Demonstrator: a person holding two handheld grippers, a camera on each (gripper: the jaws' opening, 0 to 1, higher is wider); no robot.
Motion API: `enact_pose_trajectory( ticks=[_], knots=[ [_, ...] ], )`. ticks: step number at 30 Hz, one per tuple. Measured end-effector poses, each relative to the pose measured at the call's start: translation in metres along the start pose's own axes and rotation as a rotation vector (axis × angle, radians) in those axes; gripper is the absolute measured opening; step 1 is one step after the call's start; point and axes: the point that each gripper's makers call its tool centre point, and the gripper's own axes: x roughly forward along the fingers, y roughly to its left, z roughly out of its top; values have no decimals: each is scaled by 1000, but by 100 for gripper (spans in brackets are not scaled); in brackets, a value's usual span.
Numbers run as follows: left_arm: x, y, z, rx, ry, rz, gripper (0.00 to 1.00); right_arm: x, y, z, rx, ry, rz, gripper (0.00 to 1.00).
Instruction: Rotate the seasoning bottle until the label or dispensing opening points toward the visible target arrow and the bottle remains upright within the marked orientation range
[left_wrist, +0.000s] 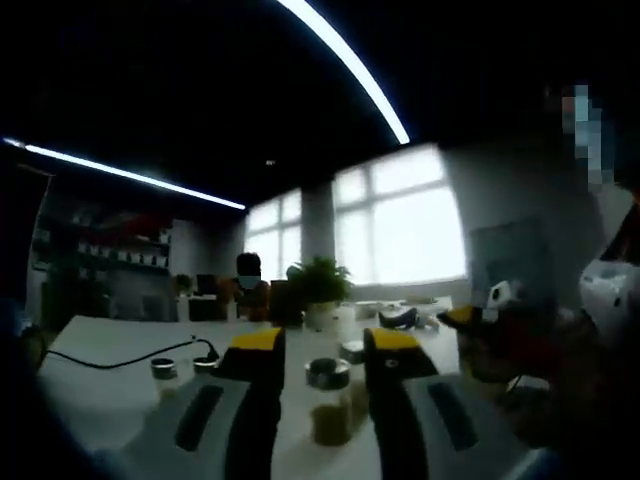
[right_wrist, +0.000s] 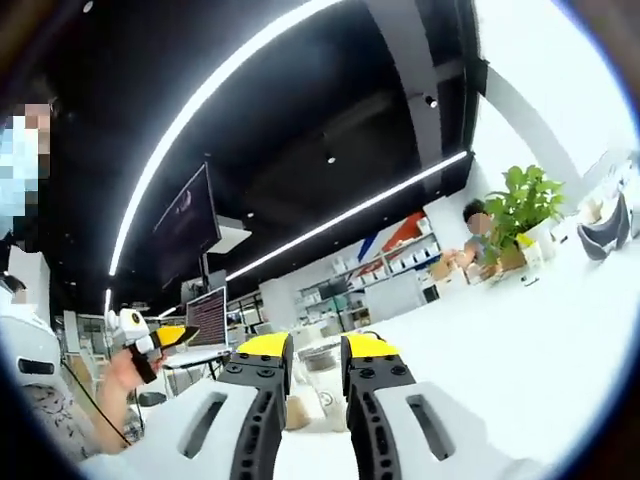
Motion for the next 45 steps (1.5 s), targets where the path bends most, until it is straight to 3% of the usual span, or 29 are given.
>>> enact_pose_trajectory(
  ticks=[8,15,30,41,45],
  knots=[
    [-5,2,-8,4,20,-11,33,-15,-12,13,10,-39,-64,18],
    [-4,-1,-3,-2,2,-8,33,-11,-8,17,7,-26,-39,18],
    [5,6,-16,-19,32,2,33,-3,2,2,19,14,6,18],
    [5,13,-14,-23,30,2,33,5,7,4,-5,24,20,18],
    [8,23,-16,-18,53,19,33,11,2,14,0,1,23,18]
  ],
)
